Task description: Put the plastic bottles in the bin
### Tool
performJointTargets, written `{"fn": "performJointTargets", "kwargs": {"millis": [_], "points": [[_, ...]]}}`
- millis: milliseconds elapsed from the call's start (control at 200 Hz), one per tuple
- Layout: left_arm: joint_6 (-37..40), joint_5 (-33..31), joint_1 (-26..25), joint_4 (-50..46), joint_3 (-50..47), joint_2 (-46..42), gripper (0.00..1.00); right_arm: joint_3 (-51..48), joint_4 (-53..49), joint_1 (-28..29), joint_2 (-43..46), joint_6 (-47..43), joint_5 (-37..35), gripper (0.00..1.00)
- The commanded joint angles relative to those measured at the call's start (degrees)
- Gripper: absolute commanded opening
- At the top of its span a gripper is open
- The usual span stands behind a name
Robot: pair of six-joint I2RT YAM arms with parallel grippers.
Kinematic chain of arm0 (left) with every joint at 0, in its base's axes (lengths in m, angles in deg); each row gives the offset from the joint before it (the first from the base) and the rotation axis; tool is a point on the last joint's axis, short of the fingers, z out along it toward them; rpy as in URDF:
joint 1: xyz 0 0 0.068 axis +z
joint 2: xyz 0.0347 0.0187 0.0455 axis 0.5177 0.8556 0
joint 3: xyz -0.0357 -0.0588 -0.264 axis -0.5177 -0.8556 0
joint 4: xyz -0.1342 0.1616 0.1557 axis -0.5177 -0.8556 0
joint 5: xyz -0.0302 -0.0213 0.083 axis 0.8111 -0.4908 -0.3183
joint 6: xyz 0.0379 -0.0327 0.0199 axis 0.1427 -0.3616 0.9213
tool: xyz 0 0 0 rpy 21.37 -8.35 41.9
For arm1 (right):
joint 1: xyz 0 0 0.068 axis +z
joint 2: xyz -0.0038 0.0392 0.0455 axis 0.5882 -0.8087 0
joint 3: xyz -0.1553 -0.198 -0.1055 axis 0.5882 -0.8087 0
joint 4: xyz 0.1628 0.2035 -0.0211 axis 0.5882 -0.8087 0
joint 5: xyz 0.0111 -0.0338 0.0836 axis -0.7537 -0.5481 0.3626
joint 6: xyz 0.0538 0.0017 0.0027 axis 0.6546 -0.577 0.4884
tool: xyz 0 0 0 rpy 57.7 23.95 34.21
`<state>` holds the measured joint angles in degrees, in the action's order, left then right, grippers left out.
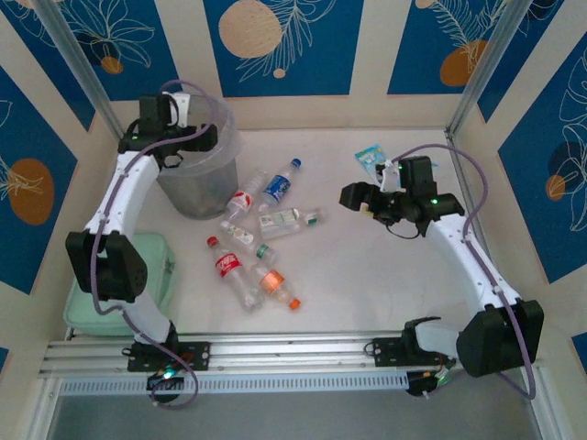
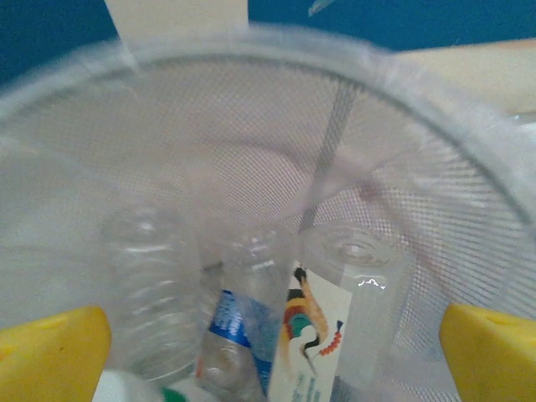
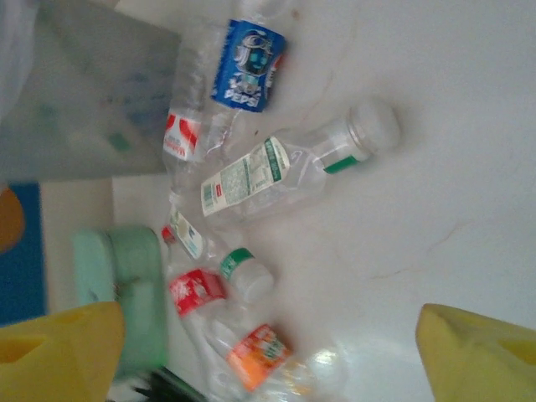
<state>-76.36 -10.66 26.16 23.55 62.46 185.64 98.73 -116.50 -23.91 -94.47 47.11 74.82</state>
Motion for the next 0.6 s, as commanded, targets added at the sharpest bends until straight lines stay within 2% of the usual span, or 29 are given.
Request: {"fn": "performJointTargets", "kwargs": {"millis": [0, 80, 190, 260, 365, 515, 595], "points": [[3.88, -3.45, -0.43, -6.84, 3.90, -5.23, 1.00, -6.08, 9.88, 3.84, -2.26, 27.14, -2.82, 0.87], [3.87, -3.77, -0.43, -8.02, 3.66, -7.94, 1.00, -7.69, 12.21, 8.08, -4.83, 35.28, -8.52, 0.82], [1.91, -0.58, -0.73, -8.93, 2.22, -12.23, 1.00, -7.22, 16.21, 10.74, -10.00, 41.62, -9.83, 0.75], [-1.19, 6.16, -0.87, -6.10, -1.71, -15.76, 1.00, -6.29, 19.42, 11.72, -13.18, 44.48, -10.34, 0.70], [-7.36, 16.74, -2.29, 0.77, -9.54, -20.44, 1.00, -3.31, 21.74, 12.91, -19.20, 45.02, -12.75, 0.70], [-7.81, 12.65, -9.30, -0.81, -13.15, -23.37, 1.00, -0.24, 27.29, 13.86, -28.22, 48.81, -14.55, 0.73], [-8.45, 10.43, -13.51, -1.00, -15.09, -24.39, 1.00, 3.93, 26.33, 14.98, -31.89, 48.13, -16.11, 0.77]]}}
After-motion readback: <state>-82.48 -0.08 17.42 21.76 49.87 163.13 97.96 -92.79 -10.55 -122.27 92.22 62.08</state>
